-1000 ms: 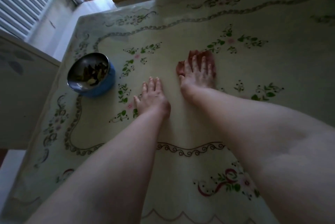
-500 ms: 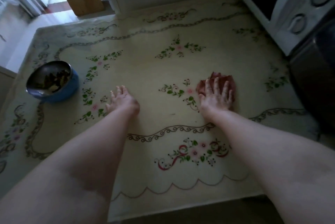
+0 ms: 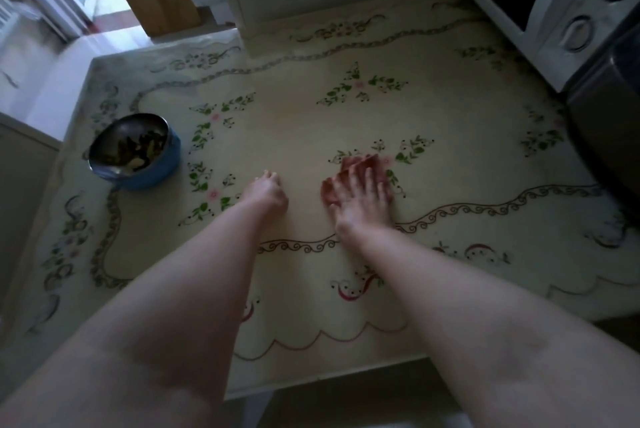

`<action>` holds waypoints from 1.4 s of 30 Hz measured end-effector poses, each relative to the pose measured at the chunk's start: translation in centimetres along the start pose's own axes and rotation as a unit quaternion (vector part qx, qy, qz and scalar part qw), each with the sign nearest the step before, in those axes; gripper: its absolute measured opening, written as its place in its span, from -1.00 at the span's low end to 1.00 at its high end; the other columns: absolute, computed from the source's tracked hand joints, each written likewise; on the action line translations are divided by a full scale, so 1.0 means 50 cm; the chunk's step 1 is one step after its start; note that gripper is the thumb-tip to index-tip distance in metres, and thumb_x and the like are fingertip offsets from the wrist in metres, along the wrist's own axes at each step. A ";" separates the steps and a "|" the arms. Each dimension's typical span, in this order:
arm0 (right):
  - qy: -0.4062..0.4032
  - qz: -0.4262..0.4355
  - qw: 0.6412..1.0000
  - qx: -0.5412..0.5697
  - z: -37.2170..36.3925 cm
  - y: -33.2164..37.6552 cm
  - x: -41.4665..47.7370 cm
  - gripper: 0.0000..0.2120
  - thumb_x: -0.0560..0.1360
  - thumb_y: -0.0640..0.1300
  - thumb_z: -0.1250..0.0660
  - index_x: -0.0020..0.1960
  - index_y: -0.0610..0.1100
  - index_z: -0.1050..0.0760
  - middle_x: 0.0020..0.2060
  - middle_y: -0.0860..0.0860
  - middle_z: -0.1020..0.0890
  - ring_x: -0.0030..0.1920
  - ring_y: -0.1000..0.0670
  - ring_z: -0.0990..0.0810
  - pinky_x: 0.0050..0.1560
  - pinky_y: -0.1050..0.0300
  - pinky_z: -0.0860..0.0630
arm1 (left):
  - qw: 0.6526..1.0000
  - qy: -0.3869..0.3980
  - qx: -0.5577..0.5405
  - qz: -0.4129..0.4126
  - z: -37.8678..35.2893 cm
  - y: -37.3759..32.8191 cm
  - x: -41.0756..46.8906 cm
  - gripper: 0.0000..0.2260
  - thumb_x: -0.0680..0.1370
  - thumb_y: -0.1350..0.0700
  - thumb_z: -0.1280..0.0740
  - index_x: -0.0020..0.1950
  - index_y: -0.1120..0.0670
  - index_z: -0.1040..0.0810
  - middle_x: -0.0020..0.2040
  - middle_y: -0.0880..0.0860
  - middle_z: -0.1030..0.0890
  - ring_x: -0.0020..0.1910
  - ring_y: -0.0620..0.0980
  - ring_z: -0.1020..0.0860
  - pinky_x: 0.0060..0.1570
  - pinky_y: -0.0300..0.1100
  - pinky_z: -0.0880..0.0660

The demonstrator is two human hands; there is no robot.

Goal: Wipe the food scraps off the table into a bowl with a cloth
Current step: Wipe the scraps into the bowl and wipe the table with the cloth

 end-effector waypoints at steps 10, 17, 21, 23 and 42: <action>0.040 0.053 0.997 -0.032 -0.048 -0.057 -0.106 -0.44 0.65 0.10 0.14 0.54 0.08 0.34 0.51 -0.01 0.39 0.52 -0.09 0.40 0.47 -0.02 0.39 | 0.998 -0.037 0.002 0.056 -0.049 -0.033 -0.062 -0.40 0.60 0.30 -0.11 0.60 0.13 0.07 0.61 0.06 0.10 0.58 0.09 0.10 0.55 0.02 0.04; 0.044 0.001 0.999 -0.009 -0.043 -0.236 -0.165 -0.44 0.64 0.12 0.12 0.53 0.14 0.33 0.51 0.02 0.40 0.51 -0.11 0.41 0.51 -0.07 0.36 | 0.999 -0.013 -0.008 0.037 -0.110 -0.152 -0.132 -0.34 0.59 0.23 -0.20 0.60 -0.01 0.06 0.60 -0.01 0.19 0.58 0.08 0.17 0.48 0.27 0.08; 0.033 -0.054 0.997 0.051 -0.040 -0.343 -0.199 -0.46 0.63 0.15 0.09 0.51 0.24 0.30 0.49 -0.04 0.45 0.50 -0.12 0.43 0.50 -0.12 0.36 | 0.999 -0.012 -0.007 0.044 -0.139 -0.195 -0.166 -0.38 0.61 0.28 -0.10 0.60 0.05 0.12 0.60 0.01 0.17 0.58 0.07 0.17 0.48 0.24 0.09; 0.032 -0.078 0.995 0.060 -0.034 -0.385 -0.215 -0.46 0.63 0.16 0.08 0.51 0.24 0.30 0.50 -0.07 0.44 0.51 -0.12 0.42 0.48 -0.09 0.37 | 0.998 -0.015 -0.011 0.054 -0.149 -0.204 -0.177 -0.37 0.60 0.31 -0.08 0.59 0.12 0.17 0.60 0.04 0.19 0.58 0.06 0.18 0.49 0.19 0.12; 0.078 0.046 0.996 0.007 -0.113 -0.111 -0.288 -0.44 0.65 0.12 0.09 0.53 0.17 0.31 0.48 -0.05 0.46 0.50 -0.10 0.45 0.46 -0.07 0.41 | 0.997 -0.037 -0.004 0.061 -0.097 -0.053 -0.256 -0.44 0.63 0.27 -0.04 0.58 0.21 0.12 0.60 0.12 0.12 0.58 0.09 0.08 0.52 -0.10 0.08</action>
Point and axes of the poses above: each hand's wrist, its own x-axis towards the middle knuckle, its own z-axis out of the back of the hand, y = z × x, the point moved 10 cm from there along x, towards the middle knuckle
